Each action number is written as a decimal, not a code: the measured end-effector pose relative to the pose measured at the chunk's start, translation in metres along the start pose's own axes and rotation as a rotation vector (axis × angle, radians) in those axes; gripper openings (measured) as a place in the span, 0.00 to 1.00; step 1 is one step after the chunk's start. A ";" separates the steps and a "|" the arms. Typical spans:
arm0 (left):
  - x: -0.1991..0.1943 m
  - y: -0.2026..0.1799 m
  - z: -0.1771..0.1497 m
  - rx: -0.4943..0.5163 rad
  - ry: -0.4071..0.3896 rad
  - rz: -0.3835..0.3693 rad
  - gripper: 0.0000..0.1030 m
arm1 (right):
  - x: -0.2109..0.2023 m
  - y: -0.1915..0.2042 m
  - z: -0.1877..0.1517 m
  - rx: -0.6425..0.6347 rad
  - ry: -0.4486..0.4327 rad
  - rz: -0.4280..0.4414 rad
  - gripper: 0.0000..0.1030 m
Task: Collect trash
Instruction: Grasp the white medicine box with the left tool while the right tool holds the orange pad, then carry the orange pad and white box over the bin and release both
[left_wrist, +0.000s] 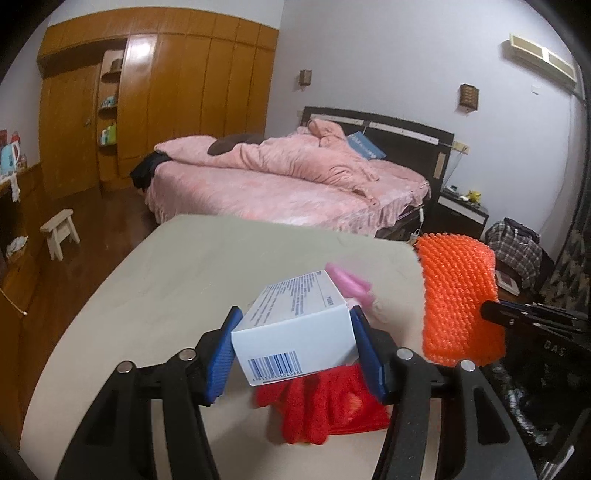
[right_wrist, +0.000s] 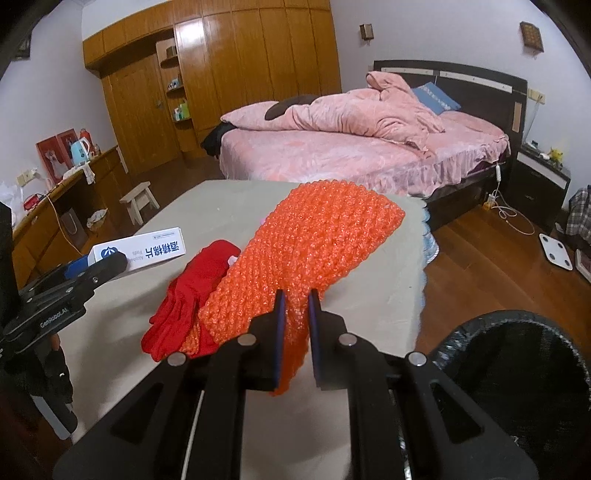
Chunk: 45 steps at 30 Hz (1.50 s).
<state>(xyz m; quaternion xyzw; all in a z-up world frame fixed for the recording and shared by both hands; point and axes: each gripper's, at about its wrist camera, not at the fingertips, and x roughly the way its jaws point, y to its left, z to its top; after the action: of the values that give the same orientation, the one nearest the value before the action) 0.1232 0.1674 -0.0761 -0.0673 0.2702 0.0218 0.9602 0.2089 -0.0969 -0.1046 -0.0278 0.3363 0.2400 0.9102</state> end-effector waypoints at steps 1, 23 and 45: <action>-0.004 -0.004 0.001 0.007 -0.009 -0.005 0.56 | -0.005 -0.002 0.000 0.000 -0.005 -0.002 0.11; -0.009 -0.140 0.005 0.165 -0.058 -0.214 0.56 | -0.098 -0.077 -0.040 0.101 -0.073 -0.145 0.11; 0.010 -0.272 -0.030 0.297 0.045 -0.470 0.67 | -0.151 -0.172 -0.106 0.253 -0.025 -0.384 0.25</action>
<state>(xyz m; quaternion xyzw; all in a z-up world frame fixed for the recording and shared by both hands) 0.1375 -0.1058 -0.0742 0.0129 0.2688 -0.2428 0.9320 0.1240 -0.3346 -0.1112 0.0258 0.3410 0.0187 0.9395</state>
